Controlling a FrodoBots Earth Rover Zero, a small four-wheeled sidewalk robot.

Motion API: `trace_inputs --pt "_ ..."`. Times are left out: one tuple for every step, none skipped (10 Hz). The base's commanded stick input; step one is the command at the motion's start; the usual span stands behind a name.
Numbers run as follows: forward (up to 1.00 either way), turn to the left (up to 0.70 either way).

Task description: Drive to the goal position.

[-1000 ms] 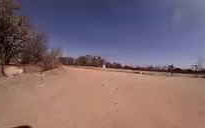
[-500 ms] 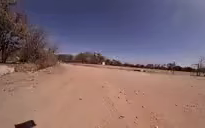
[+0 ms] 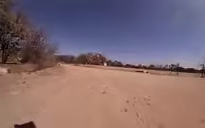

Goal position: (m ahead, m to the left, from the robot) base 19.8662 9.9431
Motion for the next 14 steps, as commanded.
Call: trace_inputs --pt "1.00 0.02" --pt "1.00 0.27" --pt "1.00 0.27" --pt "1.00 0.27" --pt "1.00 0.00" --pt "1.00 0.00" --pt "1.00 0.00" --pt "1.00 0.00" --pt "1.00 0.00" --pt "1.00 0.00" --pt "1.00 0.00" --pt "1.00 0.00" --pt "1.00 0.00" --pt "1.00 0.00"
